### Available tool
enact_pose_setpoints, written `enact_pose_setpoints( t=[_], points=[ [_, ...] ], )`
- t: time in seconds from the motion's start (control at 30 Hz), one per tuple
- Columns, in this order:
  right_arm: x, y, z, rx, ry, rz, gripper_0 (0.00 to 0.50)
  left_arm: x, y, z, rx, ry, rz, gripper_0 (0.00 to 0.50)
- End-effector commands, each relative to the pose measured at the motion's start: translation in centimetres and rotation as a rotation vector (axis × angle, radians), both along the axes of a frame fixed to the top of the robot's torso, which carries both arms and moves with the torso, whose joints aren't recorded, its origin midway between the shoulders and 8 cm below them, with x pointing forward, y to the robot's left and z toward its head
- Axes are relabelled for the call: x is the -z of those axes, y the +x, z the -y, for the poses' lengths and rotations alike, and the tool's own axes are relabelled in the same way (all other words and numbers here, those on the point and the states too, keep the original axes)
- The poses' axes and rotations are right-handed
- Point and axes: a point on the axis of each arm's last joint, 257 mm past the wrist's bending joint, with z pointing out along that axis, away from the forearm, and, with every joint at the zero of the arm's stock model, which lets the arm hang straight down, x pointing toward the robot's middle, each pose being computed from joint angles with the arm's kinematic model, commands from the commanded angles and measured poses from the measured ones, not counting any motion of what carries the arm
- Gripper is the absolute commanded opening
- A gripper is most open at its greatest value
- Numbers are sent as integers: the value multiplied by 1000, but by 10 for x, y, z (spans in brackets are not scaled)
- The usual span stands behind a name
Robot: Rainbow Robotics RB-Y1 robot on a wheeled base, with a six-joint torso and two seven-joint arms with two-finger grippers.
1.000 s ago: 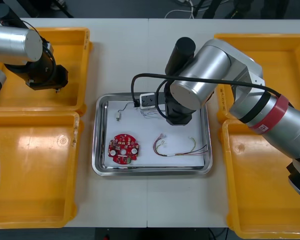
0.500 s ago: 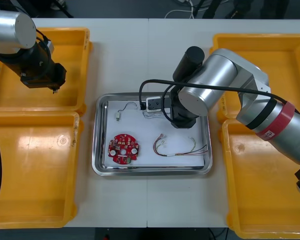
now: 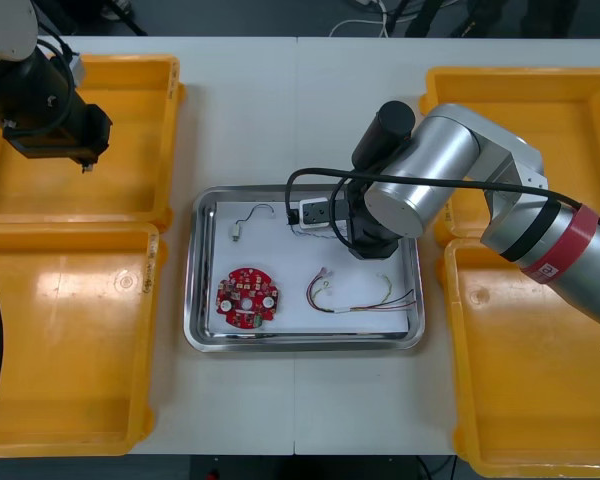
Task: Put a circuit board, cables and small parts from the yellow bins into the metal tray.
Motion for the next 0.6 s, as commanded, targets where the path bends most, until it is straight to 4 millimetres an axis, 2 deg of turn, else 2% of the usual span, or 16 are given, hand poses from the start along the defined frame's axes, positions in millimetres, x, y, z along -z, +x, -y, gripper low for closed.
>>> enact_pose_setpoints(
  t=[0.03,0.2,0.33,0.6],
  points=[
    [0,-1,7,-6,-5,0,500,-26,-9,-24,35,84,33,0],
    [-4,-2,4,-7,0,3,500,-32,-17,-13,46,84,24,0],
    [-18,-7,5,2,-3,2,500,-38,-26,6,59,75,22,0],
    [-51,-23,12,31,-23,-19,500,-47,-24,37,94,52,79,0]
  ],
)
